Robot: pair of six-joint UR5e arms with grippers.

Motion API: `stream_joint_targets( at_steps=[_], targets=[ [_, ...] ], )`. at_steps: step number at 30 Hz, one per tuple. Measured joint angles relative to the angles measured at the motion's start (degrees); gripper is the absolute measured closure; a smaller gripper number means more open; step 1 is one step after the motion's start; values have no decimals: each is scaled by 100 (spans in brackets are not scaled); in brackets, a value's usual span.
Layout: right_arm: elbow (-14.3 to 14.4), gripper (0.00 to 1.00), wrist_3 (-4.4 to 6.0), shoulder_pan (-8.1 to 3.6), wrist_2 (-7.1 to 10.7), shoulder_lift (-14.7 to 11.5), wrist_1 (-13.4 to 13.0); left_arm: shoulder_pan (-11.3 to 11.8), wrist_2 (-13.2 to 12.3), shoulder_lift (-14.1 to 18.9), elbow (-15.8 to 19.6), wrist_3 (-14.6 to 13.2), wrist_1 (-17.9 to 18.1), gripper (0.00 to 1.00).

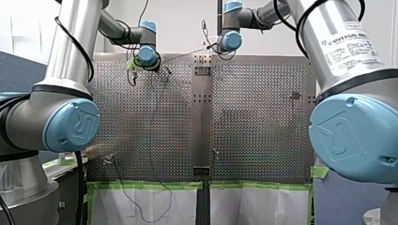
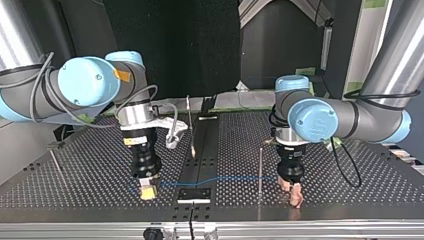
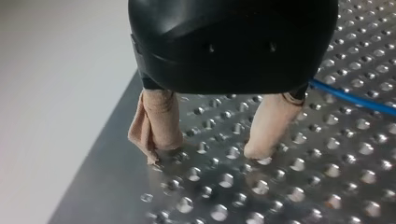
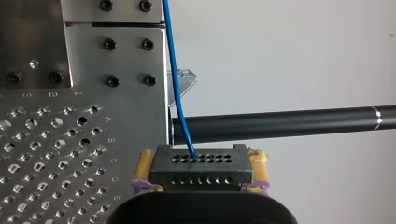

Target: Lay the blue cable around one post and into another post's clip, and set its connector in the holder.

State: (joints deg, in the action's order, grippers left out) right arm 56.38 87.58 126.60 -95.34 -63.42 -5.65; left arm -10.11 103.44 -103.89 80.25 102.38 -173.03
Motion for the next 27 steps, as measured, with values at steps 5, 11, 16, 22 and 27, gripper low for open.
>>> stream_joint_targets(
  at_steps=[5,11,16,22,27],
  targets=[
    [-2,100,-1,12,-76,55,124,-7,76,-14,140,17,-160,0],
    [229,100,30,50,-112,76,-60,-125,257,-5,373,-1,-178,0],
    [477,100,49,70,-169,86,-290,-213,368,56,460,-14,-172,0],
    [789,100,108,41,-226,91,-594,-275,399,85,514,-3,-144,0],
    [1072,100,251,1,-234,95,-878,-308,396,86,687,22,51,0]
  ],
)
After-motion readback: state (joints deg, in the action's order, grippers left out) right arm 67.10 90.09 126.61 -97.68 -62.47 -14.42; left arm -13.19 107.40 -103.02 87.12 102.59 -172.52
